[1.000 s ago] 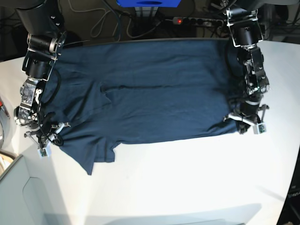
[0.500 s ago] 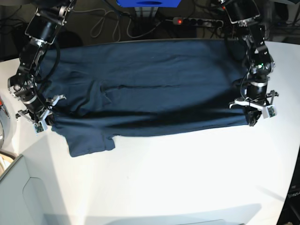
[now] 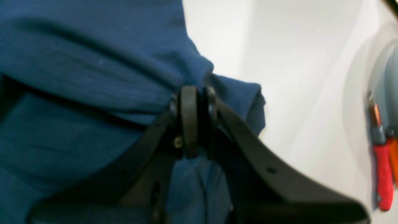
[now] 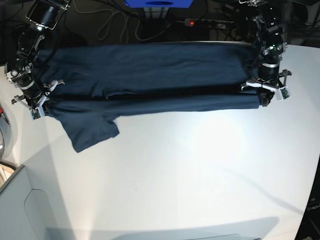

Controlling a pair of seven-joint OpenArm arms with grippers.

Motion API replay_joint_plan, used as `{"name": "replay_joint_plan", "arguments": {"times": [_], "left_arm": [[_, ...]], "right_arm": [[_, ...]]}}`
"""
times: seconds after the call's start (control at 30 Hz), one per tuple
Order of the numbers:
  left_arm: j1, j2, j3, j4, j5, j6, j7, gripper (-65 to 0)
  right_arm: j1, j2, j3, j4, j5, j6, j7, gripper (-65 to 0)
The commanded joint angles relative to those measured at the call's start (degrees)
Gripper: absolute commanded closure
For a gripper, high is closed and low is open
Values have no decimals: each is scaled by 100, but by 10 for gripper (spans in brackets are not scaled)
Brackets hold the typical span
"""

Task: Fold the T-shirt properly
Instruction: 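Lift the hem and fold it over toward the shoulder edge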

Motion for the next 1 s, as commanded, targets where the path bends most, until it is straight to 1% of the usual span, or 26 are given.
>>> {"name": "replay_joint_plan", "arguments": {"times": [0.0,0.13,0.33,0.4,0.53,0.6,0.67,0.7,0.8,0.87,0.9,0.97], "left_arm": [[-11,-50,-66,107,-36,1,-180,0],[33,-41,-75,116,-36,1,-162,0],[69,-41,-75,116,-36,1,-162,0],[95,-41,-75,116,-36,1,-153,0],[113,-41,-75,116,-36,-7,-136,0],[104,-41,-75,116,-36,-7,75,0],[69,-50,-75,116,-36,-7,365,0],[69,-41,-92,125,-36,-7,444,-22],[86,-32,-83,134,-36,-7,444,-91],[86,-32,-83,125,-36,1,444,-126],[86,-32,-83,125,-36,1,444,-138],[95,-32,-83,125,-36,1,444,-143]], "right_arm": [[-6,84,44,96,47,82,118,-2],[-208,75,0,96,47,82,118,-2],[-287,84,-8,61,38,82,74,-11],[-287,102,-8,61,38,82,65,-56],[-287,119,18,114,30,82,65,-231],[-287,137,36,220,30,82,65,-331],[-296,154,36,413,30,82,65,-398],[-304,146,36,510,30,82,65,-422],[-348,119,44,888,30,82,56,-440],[-331,110,36,1116,30,82,-146,-440],[-322,110,27,1231,30,82,-260,-440],[-190,110,0,1450,30,82,-471,-440]]}}
